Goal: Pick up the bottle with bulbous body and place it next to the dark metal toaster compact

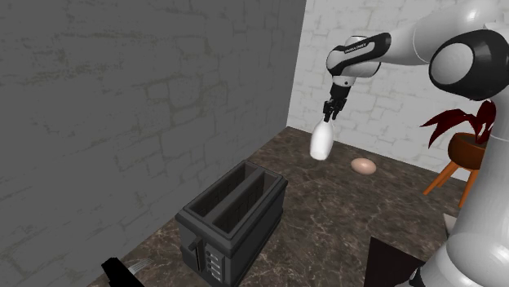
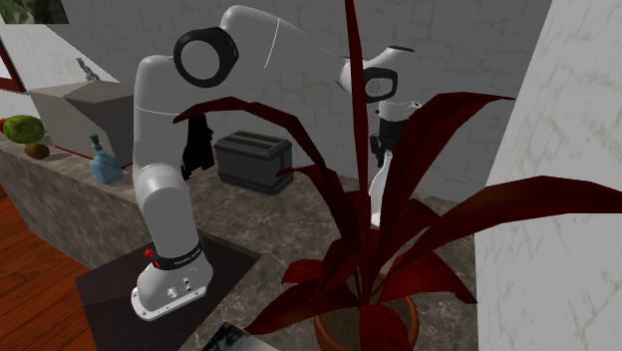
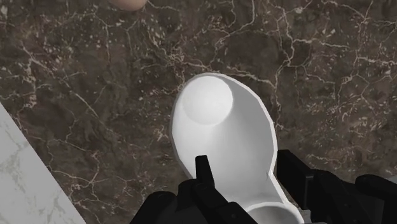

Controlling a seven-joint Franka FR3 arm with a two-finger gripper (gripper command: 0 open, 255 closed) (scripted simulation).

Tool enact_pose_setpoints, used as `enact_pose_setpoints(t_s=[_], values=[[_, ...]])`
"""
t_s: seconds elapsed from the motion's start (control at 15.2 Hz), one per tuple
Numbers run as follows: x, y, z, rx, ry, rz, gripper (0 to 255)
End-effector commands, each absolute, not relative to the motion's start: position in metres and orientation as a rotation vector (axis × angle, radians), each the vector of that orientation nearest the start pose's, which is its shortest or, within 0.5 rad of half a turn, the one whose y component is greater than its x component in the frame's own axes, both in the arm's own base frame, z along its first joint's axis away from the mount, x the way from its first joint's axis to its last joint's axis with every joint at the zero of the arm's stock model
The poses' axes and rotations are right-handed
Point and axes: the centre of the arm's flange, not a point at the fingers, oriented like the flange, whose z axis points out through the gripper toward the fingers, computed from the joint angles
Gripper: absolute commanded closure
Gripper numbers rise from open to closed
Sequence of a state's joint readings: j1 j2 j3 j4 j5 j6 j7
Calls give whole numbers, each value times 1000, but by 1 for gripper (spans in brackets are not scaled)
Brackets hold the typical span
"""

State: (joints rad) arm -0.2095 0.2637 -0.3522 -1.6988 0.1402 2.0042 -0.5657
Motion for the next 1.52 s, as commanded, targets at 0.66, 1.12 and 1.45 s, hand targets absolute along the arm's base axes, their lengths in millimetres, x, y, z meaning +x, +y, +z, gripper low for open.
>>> enact_pose_setpoints(t_s=[0.66,1.12,1.45], values=[[555,-318,516,-3138,58,-112,255],[555,-318,553,-3138,58,-112,255],[555,-318,580,-3138,58,-112,255]])
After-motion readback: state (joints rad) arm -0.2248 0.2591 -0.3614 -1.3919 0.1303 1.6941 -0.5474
